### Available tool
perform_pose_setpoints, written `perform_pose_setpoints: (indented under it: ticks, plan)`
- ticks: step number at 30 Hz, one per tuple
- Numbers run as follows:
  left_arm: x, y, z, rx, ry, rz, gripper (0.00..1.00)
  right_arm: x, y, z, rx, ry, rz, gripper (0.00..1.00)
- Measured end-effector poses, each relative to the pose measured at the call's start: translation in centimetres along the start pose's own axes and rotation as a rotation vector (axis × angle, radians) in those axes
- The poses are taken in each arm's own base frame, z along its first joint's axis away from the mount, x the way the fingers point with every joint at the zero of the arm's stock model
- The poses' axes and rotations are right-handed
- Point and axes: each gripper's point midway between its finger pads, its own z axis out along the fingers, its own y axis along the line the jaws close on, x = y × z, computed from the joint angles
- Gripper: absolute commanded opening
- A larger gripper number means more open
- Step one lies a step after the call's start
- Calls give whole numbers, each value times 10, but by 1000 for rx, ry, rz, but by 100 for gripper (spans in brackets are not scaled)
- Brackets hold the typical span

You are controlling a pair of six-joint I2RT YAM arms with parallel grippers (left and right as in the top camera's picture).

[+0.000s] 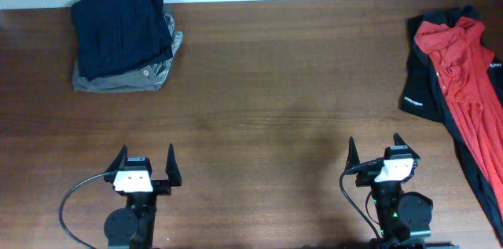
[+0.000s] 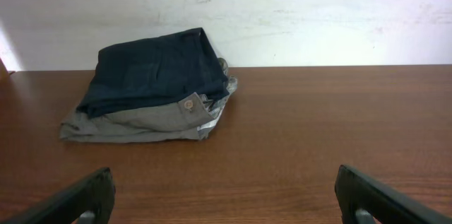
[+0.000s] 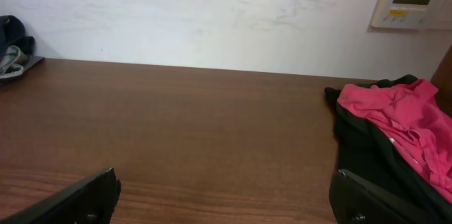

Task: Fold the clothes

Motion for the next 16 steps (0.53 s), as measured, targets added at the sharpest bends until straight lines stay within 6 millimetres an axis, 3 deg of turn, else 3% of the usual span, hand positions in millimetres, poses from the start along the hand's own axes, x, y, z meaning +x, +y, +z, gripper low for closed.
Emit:
perform_pose_setpoints:
  ticks: [16]
  plan:
    - [0,0,0,0,0,0,99,0,0,0,0,0,0,99]
